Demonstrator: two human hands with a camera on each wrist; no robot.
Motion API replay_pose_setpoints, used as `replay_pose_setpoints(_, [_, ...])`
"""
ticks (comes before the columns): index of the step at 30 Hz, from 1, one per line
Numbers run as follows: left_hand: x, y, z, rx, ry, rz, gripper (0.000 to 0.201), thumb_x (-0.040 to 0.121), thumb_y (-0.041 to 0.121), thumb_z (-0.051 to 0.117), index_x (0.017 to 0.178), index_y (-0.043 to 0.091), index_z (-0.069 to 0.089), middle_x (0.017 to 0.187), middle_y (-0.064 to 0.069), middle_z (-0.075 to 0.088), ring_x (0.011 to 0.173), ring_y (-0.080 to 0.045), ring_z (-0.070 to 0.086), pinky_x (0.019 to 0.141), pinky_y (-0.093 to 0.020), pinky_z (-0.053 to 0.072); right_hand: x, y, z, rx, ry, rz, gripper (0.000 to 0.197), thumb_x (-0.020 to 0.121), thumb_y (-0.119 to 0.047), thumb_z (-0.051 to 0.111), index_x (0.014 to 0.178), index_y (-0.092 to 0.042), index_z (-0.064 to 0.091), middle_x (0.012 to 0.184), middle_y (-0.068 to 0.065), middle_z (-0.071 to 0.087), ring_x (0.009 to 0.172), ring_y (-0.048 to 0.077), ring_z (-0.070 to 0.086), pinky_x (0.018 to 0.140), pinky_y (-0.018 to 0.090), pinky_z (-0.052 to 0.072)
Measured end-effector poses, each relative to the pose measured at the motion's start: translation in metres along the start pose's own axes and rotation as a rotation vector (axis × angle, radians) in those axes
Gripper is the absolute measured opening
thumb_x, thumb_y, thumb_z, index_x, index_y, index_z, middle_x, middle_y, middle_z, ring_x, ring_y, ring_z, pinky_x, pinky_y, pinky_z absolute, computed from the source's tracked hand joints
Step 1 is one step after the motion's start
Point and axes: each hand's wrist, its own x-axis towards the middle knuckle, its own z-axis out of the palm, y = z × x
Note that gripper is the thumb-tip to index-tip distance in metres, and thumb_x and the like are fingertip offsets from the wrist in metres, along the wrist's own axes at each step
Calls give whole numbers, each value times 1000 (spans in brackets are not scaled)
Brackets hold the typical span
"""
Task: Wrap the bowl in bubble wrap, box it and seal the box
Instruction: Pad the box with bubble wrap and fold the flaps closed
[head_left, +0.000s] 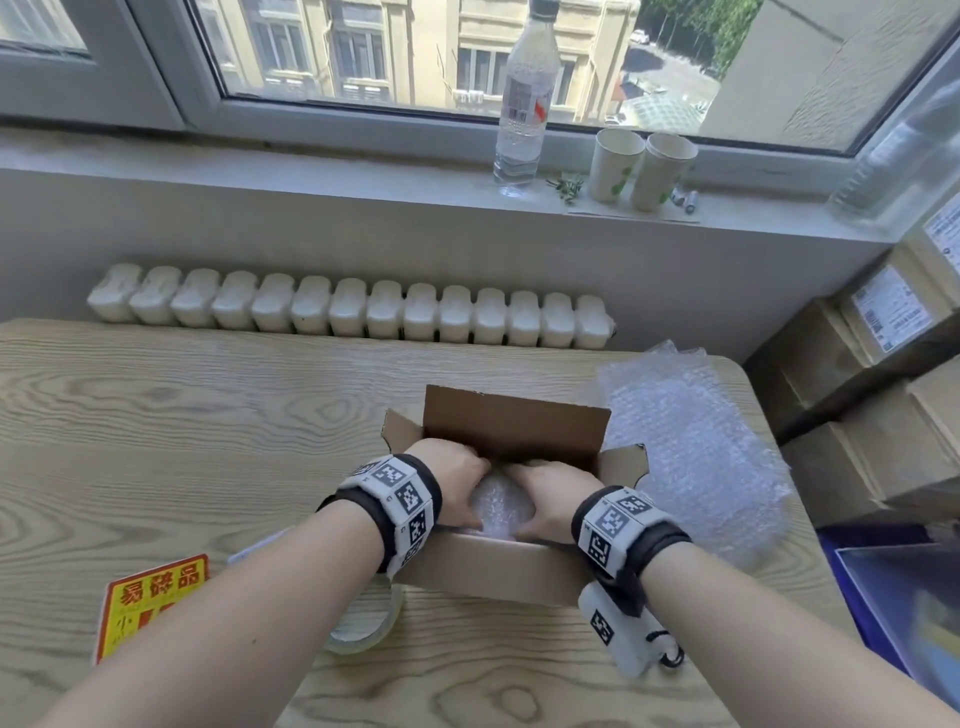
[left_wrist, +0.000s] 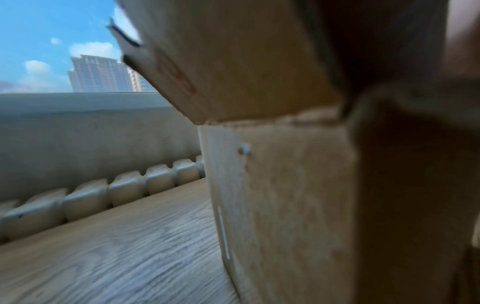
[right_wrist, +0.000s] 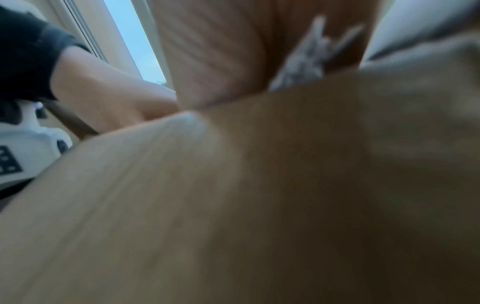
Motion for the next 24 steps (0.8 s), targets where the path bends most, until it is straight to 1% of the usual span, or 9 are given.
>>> replay_pose_setpoints(3, [6, 0, 6, 30, -42, -18, 45, 80, 42, 64, 116, 15, 58, 112, -3, 64, 103, -24, 61, 84, -33, 51, 2, -3, 6, -25, -1, 15, 78, 74, -59, 67, 138, -24, 39, 131, 2, 51, 120, 25, 52, 93, 38, 48])
replay_pose_setpoints(6, [11, 2, 13, 29, -61, -49, 39, 82, 33, 64, 117, 16, 58, 113, -3, 64, 101, -24, 62, 84, -35, 53, 3, -5, 15, -85, 67, 15, 87, 74, -57, 68, 145, -25, 30, 136, 1, 47, 123, 24, 49, 95, 37, 47])
replay_pose_setpoints(10, [13, 5, 18, 53, -53, -57, 43, 86, 29, 62, 124, 14, 50, 123, -4, 57, 109, -25, 59, 86, -34, 48, 6, -3, 17, -117, 109, -1, 86, 72, -62, 67, 141, -24, 33, 131, 2, 49, 119, 25, 50, 92, 37, 48])
replay_pose_setpoints(14, [10, 7, 15, 26, -84, -76, 40, 87, 28, 61, 122, 12, 54, 122, -6, 59, 108, -25, 60, 87, -36, 49, 6, -4, 16, -84, 71, 14, 87, 70, -67, 66, 141, -27, 33, 133, 1, 49, 121, 25, 50, 95, 38, 46])
replay_pose_setpoints(16, [7, 6, 7, 12, -91, -78, 35, 87, 32, 60, 115, 11, 60, 115, -7, 64, 102, -27, 62, 83, -35, 51, 7, -5, 9, -58, 17, 17, 81, 71, -65, 66, 137, -27, 40, 130, 2, 53, 117, 25, 54, 93, 39, 49])
replay_pose_setpoints(19, [0, 5, -6, -12, -108, -96, 53, 85, 57, 53, 102, 8, 65, 100, -8, 67, 90, -27, 63, 75, -34, 49, 0, -6, -11, -27, -6, -16, 60, 75, -48, 70, 126, -20, 54, 118, 4, 62, 108, 24, 59, 87, 37, 52])
replay_pose_setpoints(20, [-2, 5, -8, 3, -127, -103, 56, 83, 60, 52, 100, 8, 66, 98, -8, 68, 87, -26, 63, 73, -34, 49, -4, -5, -18, -23, 6, -23, 54, 75, -43, 71, 121, -17, 59, 114, 4, 65, 106, 24, 60, 86, 35, 52])
replay_pose_setpoints(22, [-5, 8, -9, 55, -160, -109, 52, 82, 57, 57, 101, 10, 66, 99, -7, 68, 91, -26, 64, 74, -32, 50, -10, -3, -28, -63, 6, -9, 46, 72, -36, 74, 111, -14, 67, 104, 4, 69, 99, 24, 63, 82, 36, 54])
replay_pose_setpoints(24, [-6, 10, -8, 99, -181, -110, 40, 83, 46, 60, 102, 11, 65, 103, -7, 68, 95, -26, 64, 73, -31, 49, -13, -2, -33, -145, -53, 30, 41, 69, -31, 75, 105, -14, 68, 99, 5, 69, 94, 26, 64, 80, 38, 56])
